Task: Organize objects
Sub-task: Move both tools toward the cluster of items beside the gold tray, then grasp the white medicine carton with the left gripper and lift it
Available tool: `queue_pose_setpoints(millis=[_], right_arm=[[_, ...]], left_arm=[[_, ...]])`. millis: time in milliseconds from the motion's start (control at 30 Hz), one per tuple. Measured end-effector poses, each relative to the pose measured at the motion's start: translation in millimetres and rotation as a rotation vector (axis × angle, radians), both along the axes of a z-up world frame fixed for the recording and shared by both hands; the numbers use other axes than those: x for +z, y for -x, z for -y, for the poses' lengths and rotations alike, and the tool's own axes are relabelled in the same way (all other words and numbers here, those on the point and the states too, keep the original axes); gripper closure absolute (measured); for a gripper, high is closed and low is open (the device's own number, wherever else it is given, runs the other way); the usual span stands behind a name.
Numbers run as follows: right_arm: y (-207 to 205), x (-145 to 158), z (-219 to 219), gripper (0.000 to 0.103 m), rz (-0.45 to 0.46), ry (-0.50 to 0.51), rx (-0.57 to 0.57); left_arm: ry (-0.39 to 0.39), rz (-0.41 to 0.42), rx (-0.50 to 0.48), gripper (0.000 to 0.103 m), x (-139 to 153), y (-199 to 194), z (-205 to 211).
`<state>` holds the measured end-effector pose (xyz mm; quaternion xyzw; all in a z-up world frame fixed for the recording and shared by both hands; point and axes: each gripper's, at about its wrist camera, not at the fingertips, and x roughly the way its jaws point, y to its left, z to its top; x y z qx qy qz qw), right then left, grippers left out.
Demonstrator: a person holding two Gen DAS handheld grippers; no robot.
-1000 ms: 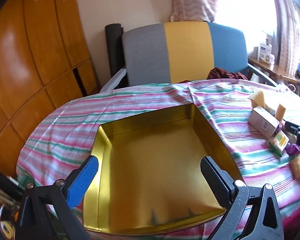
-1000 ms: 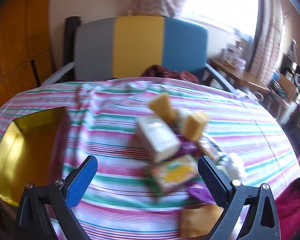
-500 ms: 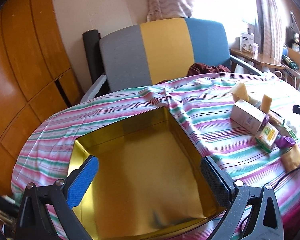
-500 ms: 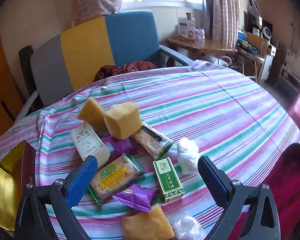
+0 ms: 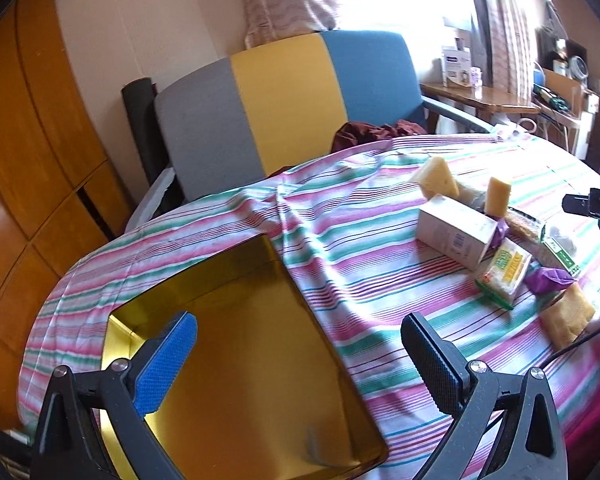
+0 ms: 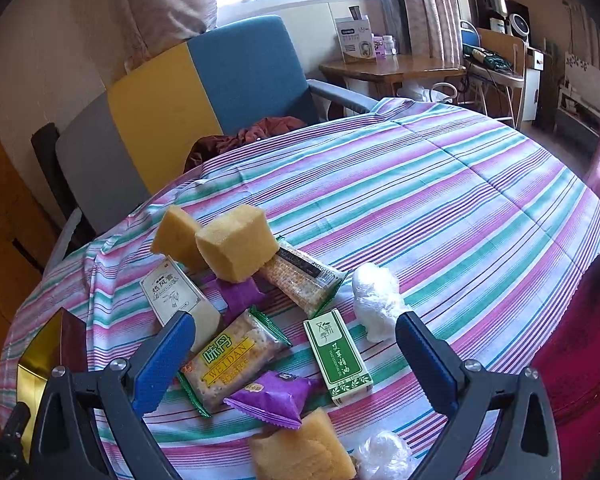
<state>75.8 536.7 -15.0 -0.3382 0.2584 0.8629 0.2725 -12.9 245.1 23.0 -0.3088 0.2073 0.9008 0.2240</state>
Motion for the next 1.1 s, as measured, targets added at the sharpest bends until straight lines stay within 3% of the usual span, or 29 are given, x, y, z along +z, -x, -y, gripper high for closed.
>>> queue_pose_setpoints(millis=[167, 567, 867, 1100], right_arm=[[-1.2, -1.9, -4.3, 0.001, -0.012, 0.028, -0.008], [-8.8, -4.0, -13.5, 0.001, -0.044, 0.07, -0.046], [-8.1, -9.1, -18.4, 0.001, -0.043, 0.103, -0.048], [-4.7, -12.2, -19.2, 0.001, -0.034, 0.112, -0.035]], left_arm=[[0.004, 0.03, -0.03, 0.0, -2.2, 4.2, -22.8], [-0.045, 0.229, -0.085, 0.0, -12.2, 44.1, -109.3], [-0.069, 0.472, -0.024, 0.0, -52.3, 91.8, -196.7], [-0.048, 0.533, 0.028, 0.005, -76.5, 108.4, -233.1]])
